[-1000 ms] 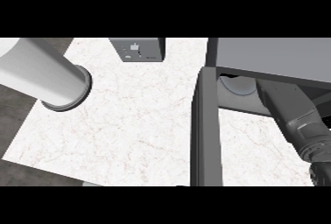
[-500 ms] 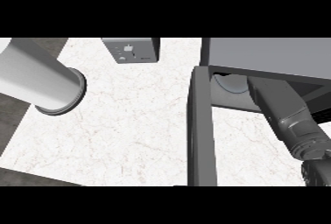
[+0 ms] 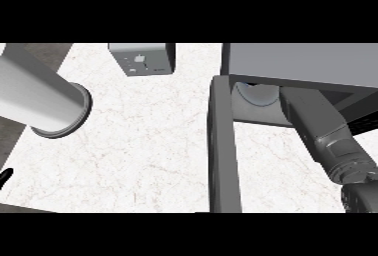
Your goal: Pick up the milk, place it into the microwave and close the microwave
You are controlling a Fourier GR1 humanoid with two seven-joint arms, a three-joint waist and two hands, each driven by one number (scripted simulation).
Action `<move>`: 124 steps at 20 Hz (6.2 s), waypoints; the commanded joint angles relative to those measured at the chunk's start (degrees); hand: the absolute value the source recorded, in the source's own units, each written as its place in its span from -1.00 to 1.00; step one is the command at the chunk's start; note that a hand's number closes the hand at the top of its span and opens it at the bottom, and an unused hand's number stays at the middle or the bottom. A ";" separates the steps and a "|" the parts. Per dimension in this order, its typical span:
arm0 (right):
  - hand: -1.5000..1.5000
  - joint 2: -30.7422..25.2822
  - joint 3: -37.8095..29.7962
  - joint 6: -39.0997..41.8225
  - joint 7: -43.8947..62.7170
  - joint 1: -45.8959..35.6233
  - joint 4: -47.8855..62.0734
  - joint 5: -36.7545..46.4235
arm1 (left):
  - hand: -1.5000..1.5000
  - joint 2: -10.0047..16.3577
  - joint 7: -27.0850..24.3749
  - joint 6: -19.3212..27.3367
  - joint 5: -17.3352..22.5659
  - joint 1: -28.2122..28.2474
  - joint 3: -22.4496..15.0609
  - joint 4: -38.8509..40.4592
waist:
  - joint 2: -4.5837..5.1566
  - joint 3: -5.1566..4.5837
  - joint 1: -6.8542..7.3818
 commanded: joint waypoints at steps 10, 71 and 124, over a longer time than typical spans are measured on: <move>-1.00 3.44 -4.38 22.28 -7.53 5.93 -1.98 -5.82 | -1.00 -4.64 -0.28 -9.03 -9.31 -0.20 -12.89 5.01 | -3.05 -1.08 -5.49; -1.00 -5.96 10.96 56.82 12.14 84.55 -97.92 -40.83 | 1.00 -11.83 -15.82 53.92 -30.65 -47.76 -77.88 56.50 | -3.54 -1.55 -14.34; -1.00 -15.64 10.63 51.12 31.73 80.36 -115.72 -61.00 | 1.00 -11.88 -31.42 71.22 10.37 -79.25 -64.00 81.10 | 0.44 -1.28 -21.23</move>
